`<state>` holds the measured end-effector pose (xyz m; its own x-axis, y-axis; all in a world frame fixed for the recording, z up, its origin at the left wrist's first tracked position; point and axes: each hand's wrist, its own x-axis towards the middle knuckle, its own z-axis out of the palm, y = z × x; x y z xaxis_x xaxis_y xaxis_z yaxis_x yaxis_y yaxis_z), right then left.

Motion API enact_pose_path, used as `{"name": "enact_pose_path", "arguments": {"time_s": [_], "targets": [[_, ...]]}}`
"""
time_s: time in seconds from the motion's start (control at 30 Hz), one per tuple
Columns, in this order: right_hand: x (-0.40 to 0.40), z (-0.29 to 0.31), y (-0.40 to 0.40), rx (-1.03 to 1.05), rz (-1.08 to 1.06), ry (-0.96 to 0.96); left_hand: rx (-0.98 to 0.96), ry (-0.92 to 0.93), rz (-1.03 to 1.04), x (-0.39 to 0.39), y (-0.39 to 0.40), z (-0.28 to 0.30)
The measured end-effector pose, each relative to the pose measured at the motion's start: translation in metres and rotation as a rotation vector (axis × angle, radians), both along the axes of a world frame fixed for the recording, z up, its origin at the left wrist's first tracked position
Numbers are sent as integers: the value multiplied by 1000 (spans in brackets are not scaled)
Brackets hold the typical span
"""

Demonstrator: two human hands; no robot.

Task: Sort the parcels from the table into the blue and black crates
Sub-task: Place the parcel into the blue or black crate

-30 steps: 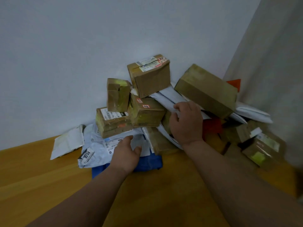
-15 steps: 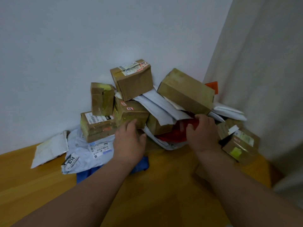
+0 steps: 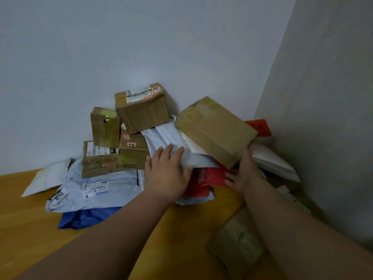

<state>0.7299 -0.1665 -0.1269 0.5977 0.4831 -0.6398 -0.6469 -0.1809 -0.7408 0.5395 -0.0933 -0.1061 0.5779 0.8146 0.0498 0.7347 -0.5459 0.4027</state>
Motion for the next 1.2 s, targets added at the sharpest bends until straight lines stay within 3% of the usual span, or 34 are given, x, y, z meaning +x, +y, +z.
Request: {"name": "enact_pose_path", "arguments": {"time_s": [0.3,0.47,0.57,0.63,0.7,0.83,0.9,0.97,1.07,1.2], "targets": [[15,2,0,127,68,224,-105,45,83,7,-15,1],[12,9,-6,180,77,165,-81,12,147,10,-19,10],[6,13,-7,216,53,-65,-51,-45,186,11,-20,13],[-1,20,-10,218,42,-326,-39,-148,178,11,-22,16],[-12,30,-15,205,72,-667,-122,-368,141,11,-25,22],[-35,37,-29,179,123,-1363,-664,-985,209,3,-34,57],[-45,29,-38,162,189,-1614,-982,-1218,280,-10,-32,68],[-57,22,-46,149,225,-1759,-1145,-1253,292,-29,-30,70],[-79,14,-54,79,239,-1898,-1215,-1130,359,-60,-32,61],[-111,12,-63,1,376,-1888,-1325,-1114,421,-100,-34,39]]}}
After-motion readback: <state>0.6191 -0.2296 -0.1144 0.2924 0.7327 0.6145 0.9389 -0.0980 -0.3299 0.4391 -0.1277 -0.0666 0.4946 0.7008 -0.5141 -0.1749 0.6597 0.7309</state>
